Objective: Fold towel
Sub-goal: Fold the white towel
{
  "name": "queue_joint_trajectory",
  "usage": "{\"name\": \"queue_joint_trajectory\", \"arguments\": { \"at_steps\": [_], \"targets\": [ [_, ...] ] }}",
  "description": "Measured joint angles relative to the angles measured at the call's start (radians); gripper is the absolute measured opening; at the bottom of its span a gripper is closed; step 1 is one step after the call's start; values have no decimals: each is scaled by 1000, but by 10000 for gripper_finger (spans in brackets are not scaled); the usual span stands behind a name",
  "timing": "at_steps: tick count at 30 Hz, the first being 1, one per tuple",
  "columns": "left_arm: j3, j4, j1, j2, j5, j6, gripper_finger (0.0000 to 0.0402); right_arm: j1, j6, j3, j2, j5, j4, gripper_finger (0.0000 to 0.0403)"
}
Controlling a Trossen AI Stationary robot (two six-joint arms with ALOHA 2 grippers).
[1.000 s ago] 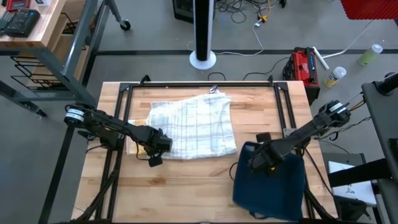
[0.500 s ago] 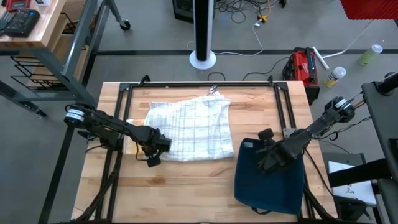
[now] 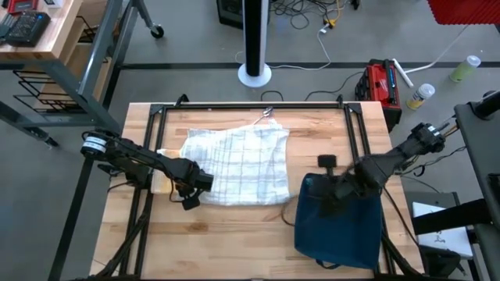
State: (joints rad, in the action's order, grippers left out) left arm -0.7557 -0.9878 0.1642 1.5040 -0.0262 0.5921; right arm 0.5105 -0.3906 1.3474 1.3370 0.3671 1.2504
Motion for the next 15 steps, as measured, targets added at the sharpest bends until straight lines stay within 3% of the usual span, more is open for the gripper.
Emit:
{"name": "queue_joint_trajectory", "arguments": {
  "at_steps": [5,10,15],
  "targets": [
    [1,-35,1,0,59,61,6,-127,91,93,96,-49,-167,9],
    [1,-28,1,0,70,65,6,-195,211,139,262,-158,-366,48],
    [1,-26,0,0,73,64,6,-217,207,212,476,-198,-341,99]
  ]
}}
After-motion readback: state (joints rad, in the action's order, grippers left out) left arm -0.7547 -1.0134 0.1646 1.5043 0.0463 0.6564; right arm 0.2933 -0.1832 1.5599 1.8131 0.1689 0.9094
